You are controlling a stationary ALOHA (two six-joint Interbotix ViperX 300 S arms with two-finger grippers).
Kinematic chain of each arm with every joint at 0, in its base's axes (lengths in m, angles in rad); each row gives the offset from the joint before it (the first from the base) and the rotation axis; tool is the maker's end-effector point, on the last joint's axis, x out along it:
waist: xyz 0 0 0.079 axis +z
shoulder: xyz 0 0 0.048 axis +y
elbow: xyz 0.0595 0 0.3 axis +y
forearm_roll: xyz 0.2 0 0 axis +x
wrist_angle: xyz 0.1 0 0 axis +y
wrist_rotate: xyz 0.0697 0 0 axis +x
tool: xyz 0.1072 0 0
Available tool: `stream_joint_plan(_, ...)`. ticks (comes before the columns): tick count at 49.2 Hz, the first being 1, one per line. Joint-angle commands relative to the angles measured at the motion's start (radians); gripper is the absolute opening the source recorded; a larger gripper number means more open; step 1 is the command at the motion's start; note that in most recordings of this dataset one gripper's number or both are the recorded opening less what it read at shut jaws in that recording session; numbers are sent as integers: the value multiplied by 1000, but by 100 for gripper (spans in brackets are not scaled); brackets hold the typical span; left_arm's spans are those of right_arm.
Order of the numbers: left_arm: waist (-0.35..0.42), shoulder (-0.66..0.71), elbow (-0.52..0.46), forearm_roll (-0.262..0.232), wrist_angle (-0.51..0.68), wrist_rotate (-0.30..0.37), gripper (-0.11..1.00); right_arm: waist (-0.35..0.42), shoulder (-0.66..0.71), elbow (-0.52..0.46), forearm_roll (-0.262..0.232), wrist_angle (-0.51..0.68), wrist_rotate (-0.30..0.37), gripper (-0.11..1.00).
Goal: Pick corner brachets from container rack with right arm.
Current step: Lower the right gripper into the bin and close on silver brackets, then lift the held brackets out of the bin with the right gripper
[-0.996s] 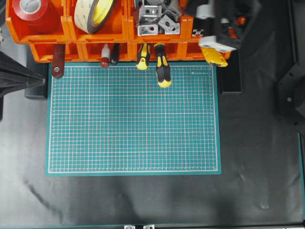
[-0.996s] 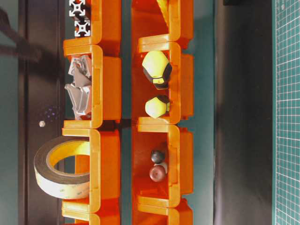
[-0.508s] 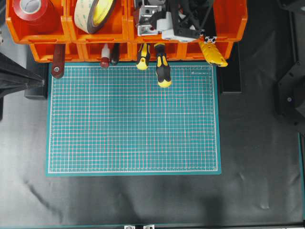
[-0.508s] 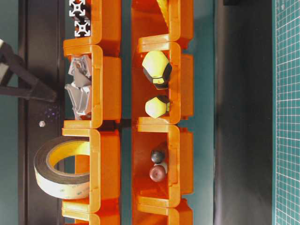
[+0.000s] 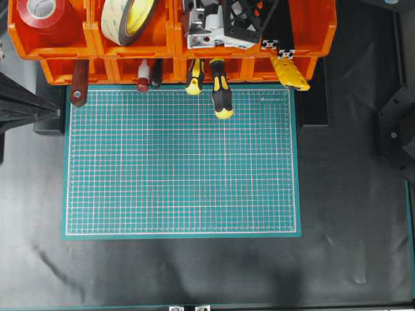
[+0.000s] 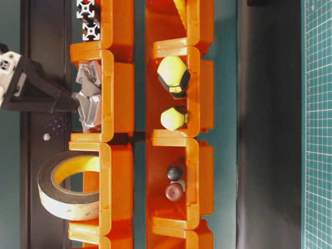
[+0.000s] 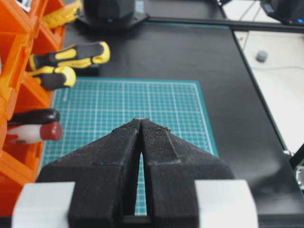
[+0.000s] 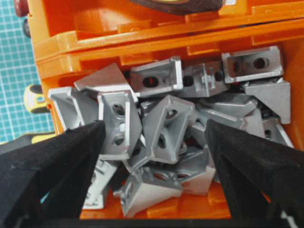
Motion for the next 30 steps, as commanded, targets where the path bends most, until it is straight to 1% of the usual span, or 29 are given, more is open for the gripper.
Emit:
stream_joint_plan(1,-2,6,-29,3,-8,-3,0,3,-6,-11,-5,3,9,82)
stream_joint_plan(11,-2,6,-29,3,-8,-3,0,0,12,-11,-3,12,18,80)
stream_joint_plan(15,0,6,-29,5,-8,-3,0,0,15,-11,-3,21,18,77)
stream_joint_plan(18,-2,6,-29,3,-6,-3,0,0,14,-12,-5,32,17,70)
stream_joint_plan(23,-2,5,-29,5,-8,-3,0,9,15,-14,-5,51,17,48)
stream_joint_plan(26,-2,3,-29,5,-8,-3,0,17,15,-15,-5,55,15,39)
stream_joint_plan(30,0,2,-29,5,-8,-3,0,25,14,-18,-5,54,12,16)
